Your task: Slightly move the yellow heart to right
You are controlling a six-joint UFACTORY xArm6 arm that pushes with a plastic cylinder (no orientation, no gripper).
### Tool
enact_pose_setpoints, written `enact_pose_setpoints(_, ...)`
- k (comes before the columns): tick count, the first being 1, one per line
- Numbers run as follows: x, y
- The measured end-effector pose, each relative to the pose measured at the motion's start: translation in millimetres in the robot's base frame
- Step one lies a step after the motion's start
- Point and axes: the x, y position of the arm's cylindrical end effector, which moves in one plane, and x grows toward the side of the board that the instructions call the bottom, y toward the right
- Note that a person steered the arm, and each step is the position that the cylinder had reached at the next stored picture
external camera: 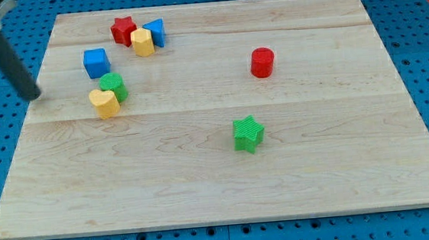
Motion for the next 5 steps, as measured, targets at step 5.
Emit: enact_pose_setpoints(5,-50.1,47.9)
